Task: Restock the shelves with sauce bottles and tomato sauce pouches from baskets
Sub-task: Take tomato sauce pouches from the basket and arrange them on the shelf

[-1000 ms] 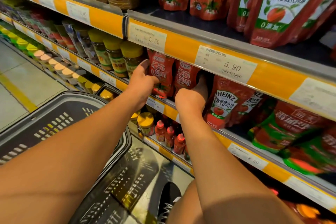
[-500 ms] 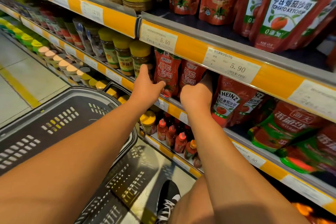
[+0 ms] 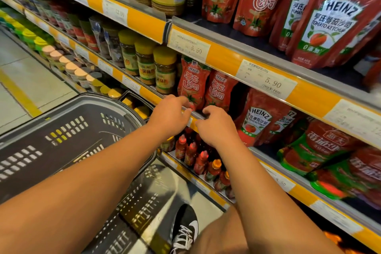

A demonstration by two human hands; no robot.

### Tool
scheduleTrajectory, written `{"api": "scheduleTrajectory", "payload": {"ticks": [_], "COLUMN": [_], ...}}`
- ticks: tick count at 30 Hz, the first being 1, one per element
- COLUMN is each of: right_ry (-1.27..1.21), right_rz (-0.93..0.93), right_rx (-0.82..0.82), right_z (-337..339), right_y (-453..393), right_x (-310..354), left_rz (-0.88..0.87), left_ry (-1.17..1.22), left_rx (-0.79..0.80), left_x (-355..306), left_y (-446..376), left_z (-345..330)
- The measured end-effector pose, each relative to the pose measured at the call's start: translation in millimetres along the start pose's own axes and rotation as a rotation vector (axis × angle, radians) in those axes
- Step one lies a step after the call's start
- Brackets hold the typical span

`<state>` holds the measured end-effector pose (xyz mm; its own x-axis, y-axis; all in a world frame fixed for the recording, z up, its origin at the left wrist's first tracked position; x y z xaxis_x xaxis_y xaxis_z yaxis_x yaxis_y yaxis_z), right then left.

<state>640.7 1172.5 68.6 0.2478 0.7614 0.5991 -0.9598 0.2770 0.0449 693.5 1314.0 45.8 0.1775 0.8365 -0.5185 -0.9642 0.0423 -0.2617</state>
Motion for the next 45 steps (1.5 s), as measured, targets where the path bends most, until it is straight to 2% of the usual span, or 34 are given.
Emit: {"api": "scheduleTrajectory", "payload": {"ticks": [4, 13, 16, 21, 26, 34, 38, 42, 45], "right_ry": [0.008, 0.038, 0.035, 0.009, -0.039, -0.032, -0.072, -0.09, -0.197], "right_rz": [-0.025, -0.064, -0.087, -0.106, -0.119, -0.118, -0.081, -0.075, 0.002], "right_rx": [0.026, -0.015, -0.036, -0.097, -0.144, -0.14, -0.197, -0.251, -0.253], "right_z": [-13.9, -19.5, -19.4, -17.6, -17.3, -23.6, -18.7, -10.2, -14.3], "right_y": [-12.6, -33.5, -37.3, -44.0, -48.1, -55.0, -52.5, -44.2, -33.3], "right_x": [2.3, -8.5, -14.3, -21.3, -26.2, -25.0, -11.6, 2.5, 21.0], "left_rz": [-0.091, -0.136, -0.167, -0.172, -0.178, -0.193, -0.176, -0.132, -0.094], "left_ry": [-0.174, -0.154, -0.204, -0.304, -0.242, -0.244, -0.188, -0.014, 0.027], "left_rx": [-0.06, -0.05, -0.064, 0.006, 0.082, 0.11, 0.065, 0.005, -0.031], "left_x": [-3.6, -12.6, -19.1, -20.7, -19.2, -20.0, -13.7, 4.8, 33.1], "left_y": [-7.6, -31.7, -38.7, -48.8, -54.0, -50.3, -40.7, -14.7, 8.8], "left_z": [3.3, -11.3, -16.6, -32.3, -39.6, -40.0, -23.6, 8.1, 42.2]}}
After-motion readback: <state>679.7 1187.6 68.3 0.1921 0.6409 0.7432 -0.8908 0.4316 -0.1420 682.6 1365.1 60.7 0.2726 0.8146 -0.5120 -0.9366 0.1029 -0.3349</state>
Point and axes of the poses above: each hand's wrist, its own y-axis away from the middle knuckle, its own z-axis out of the back of the hand, x = y × z, the point moved 9 cm from there along -y, towards the middle knuckle, and after that the axes turned 13 degrees about -x, right-handed, at the moved point
